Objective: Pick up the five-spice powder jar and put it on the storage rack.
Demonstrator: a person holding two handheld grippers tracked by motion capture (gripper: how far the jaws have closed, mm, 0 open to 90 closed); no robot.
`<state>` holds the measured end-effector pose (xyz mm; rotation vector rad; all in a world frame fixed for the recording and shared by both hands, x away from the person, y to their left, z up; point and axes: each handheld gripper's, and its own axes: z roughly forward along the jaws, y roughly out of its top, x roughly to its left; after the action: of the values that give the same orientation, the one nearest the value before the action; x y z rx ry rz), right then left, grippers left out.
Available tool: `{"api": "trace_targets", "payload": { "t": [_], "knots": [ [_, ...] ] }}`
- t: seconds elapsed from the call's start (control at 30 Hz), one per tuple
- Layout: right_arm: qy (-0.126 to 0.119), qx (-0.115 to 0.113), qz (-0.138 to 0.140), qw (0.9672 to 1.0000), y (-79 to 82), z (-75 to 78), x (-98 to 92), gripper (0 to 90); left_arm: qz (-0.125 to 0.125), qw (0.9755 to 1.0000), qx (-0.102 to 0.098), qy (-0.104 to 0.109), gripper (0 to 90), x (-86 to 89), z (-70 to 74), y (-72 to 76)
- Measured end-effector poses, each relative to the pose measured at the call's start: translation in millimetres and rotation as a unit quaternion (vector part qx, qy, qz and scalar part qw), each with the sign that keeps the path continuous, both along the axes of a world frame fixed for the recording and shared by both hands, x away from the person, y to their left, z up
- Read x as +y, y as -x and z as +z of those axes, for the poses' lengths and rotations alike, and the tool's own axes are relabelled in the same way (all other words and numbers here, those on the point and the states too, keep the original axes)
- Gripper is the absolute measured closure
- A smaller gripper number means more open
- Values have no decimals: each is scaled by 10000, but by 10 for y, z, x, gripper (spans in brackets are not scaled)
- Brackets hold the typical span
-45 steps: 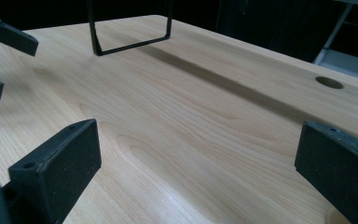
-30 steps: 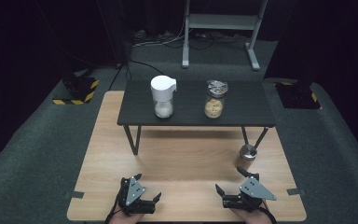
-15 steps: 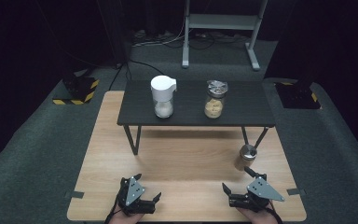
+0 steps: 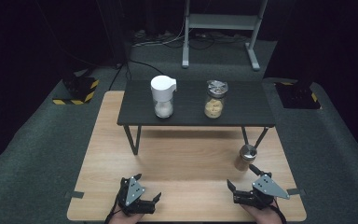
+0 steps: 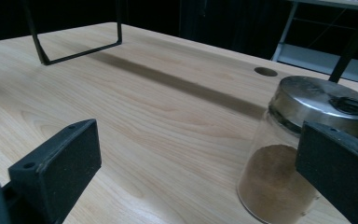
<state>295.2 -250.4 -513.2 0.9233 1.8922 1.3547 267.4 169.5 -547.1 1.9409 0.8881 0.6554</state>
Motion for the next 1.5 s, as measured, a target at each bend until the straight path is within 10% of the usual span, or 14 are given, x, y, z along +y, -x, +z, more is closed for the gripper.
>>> {"api": "trace_targets", "payload": {
  "t": [1.5],
  "knots": [
    [-197, -190, -622, 9977, -350, 133, -223, 0, -61, 9999, 83, 36, 10, 5, 0, -17]
  ]
}}
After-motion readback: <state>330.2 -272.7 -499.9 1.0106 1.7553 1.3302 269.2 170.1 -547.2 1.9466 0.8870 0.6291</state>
